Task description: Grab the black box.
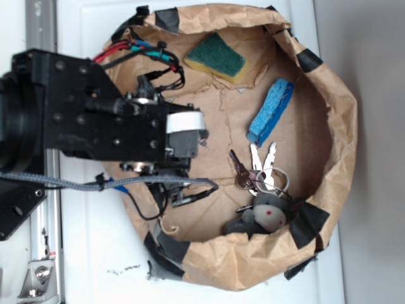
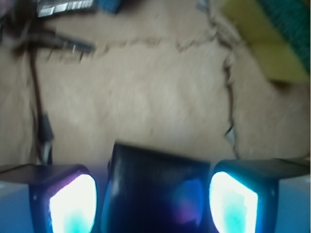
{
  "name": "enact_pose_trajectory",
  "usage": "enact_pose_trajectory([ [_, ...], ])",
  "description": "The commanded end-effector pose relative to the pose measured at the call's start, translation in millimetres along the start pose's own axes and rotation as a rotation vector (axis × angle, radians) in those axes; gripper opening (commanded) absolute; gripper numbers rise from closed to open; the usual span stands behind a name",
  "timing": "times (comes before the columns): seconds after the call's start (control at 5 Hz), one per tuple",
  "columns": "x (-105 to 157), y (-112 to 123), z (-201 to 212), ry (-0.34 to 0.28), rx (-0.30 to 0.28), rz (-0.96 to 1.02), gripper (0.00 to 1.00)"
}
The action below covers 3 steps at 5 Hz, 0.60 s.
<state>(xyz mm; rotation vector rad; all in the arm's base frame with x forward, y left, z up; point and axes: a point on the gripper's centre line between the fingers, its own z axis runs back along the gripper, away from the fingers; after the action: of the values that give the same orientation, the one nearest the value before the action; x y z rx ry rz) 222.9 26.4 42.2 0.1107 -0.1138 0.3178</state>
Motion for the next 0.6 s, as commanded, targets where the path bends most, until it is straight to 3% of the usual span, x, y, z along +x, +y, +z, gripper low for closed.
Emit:
enact_pose_trajectory([
  [0.0, 72.7, 1.3, 13.7, -0.127, -0.018, 0.242, 0.0],
  [0.4, 73.2, -2.8, 20.2, -0.171, -0.029, 0.233, 0.0],
])
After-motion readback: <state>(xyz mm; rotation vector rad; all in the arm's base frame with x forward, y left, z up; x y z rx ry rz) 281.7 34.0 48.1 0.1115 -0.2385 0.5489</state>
